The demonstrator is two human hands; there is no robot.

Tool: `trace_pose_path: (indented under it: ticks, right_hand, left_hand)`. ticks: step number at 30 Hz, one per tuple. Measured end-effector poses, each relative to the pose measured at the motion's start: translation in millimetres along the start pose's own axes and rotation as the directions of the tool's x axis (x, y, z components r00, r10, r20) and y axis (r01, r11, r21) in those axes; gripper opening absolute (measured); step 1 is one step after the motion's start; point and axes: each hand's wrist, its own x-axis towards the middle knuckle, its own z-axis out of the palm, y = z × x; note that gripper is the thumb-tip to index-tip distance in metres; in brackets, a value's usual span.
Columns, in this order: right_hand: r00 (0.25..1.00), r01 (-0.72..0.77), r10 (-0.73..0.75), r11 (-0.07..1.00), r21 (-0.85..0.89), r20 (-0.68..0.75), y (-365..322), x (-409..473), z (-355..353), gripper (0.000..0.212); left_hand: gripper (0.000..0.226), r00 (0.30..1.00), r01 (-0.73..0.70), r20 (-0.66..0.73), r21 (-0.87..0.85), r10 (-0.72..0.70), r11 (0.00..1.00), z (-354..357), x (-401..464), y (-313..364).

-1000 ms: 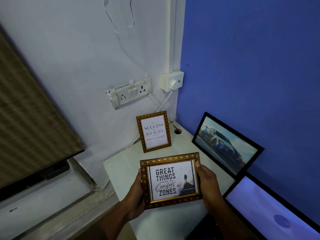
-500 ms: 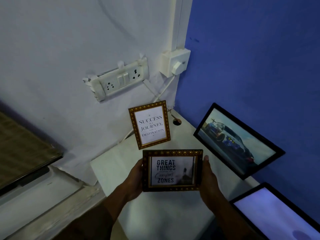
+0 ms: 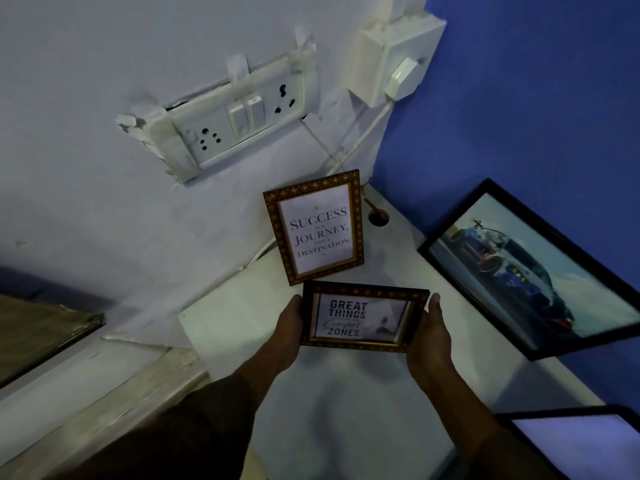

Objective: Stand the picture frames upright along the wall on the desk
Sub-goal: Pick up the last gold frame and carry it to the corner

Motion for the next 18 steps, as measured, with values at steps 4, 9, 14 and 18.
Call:
trace_pose_path:
  ticks: [4,9,14,18]
  right_hand:
    - [0.997,0.016,-0.017,1.0,-0.005,-0.073,14,11,-3,0.059]
    - [0.98,0.039,-0.044,0.999,-0.029,-0.193,28,11,-13,0.051]
    - [0.969,0.027,-0.042,0.998,-0.064,-0.245,24,7,-18,0.055]
    - [0.978,0.03,-0.07,0.979,-0.2,-0.196,24,1,-30,0.064]
  left_hand:
    - [0.054,1.0,-0.003,-0.008,0.05,0.003,0.999,4,3,-19]
    - [0.056,0.99,-0.115,-0.073,0.103,0.123,0.988,18,-1,-29]
    - [0.06,0.976,-0.14,-0.134,0.203,0.169,0.969,29,8,-26]
    - [0.045,0.954,-0.212,-0.132,0.337,0.269,0.917,27,0,-22]
